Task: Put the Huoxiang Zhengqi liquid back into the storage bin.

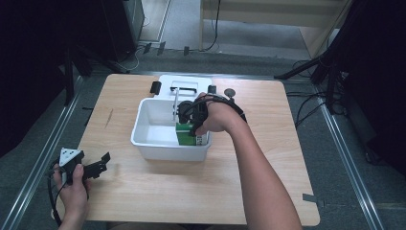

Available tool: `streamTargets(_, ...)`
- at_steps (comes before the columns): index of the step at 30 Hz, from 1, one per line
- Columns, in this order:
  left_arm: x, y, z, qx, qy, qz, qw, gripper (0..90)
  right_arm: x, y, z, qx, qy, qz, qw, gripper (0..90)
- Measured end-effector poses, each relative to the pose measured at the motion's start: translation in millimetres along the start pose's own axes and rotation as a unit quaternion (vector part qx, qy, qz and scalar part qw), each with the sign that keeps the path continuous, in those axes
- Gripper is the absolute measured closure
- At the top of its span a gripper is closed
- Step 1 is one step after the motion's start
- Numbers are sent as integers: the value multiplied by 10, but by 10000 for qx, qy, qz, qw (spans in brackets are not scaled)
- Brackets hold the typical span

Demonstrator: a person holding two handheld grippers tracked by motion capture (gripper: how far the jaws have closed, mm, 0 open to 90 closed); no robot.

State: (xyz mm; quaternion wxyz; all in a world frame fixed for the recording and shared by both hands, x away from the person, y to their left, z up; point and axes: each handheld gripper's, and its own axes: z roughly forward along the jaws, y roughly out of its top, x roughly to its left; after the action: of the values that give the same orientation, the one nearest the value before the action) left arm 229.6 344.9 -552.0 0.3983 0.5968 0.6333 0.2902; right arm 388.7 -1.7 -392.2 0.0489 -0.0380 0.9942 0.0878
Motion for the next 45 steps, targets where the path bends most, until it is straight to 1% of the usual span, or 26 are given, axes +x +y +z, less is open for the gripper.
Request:
streamTargets(2,-3,0,0,5,14,23,10000,19,-7,-20,33,-61,18,15,10000,637)
streamTargets(7,-4,2,1,21,19,49,10000,19,-6,-43,24,-60,11,32,10000,629)
streamTargets(8,-3,1,1,19,17,47,10000,19,-1,-47,20,-33,17,56,10000,623)
streamTargets(9,-4,1,1,20,20,47,10000,19,5,-47,7,-53,26,111,9999,603)
streamTargets(12,-6,1,-1,19,13,53,10000,19,4,-45,-20,-103,-5,161,9998,590)
streamTargets(13,-5,2,-2,24,21,54,10000,19,-6,-46,-49,-205,-25,183,9996,579)
streamTargets(14,-5,2,-1,25,23,54,10000,19,0,-49,-61,-199,-17,235,9995,570)
streamTargets(15,-6,2,-1,25,23,55,10000,19,-1,-54,-65,-223,0,207,9995,560)
streamTargets(17,-8,1,0,18,25,54,10000,19,5,-60,-75,-199,11,236,9995,550)
streamTargets(18,-7,2,0,24,24,57,10000,19,17,-71,-86,-223,39,264,9994,540)
streamTargets(22,-9,1,1,15,22,57,10000,19,13,-94,-106,-270,27,302,9992,517)
streamTargets(25,-9,1,1,13,24,58,10000,19,7,-118,-140,-305,1,467,9984,486)
streamTargets(26,-9,1,1,14,22,58,10000,19,-8,-125,-149,-371,-4,465,9982,474)
streamTargets(28,-8,1,1,17,26,55,10000,19,-14,-143,-216,-458,-43,676,9967,448)
streamTargets(29,-8,2,0,22,25,54,10000,19,-14,-143,-216,-458,-43,676,9967,448)
streamTargets(31,-6,2,0,31,24,66,10000,19,-10,-153,-272,-561,-49,809,9951,432)
streamTargets(35,-5,2,-1,28,21,54,10000,19,14,-176,-351,-682,-23,931,9933,407)
streamTargets(39,-9,1,0,21,25,63,10000,19,21,-228,-445,-776,-96,1031,9916,392)
streamTargets(40,-9,2,1,26,29,72,10000,19,19,-267,-493,-849,-157,1130,9898,372)
streamTargets(42,-11,2,2,37,32,69,10000,19,26,-311,-541,-893,-190,1288,9875,358)
streamTargets(43,-11,3,2,44,34,75,10000,19,26,-311,-541,-893,-190,1288,9875,358)
streamTargets(45,-12,2,1,30,38,82,10000,19,25,-365,-584,-976,-269,1399,9850,348)
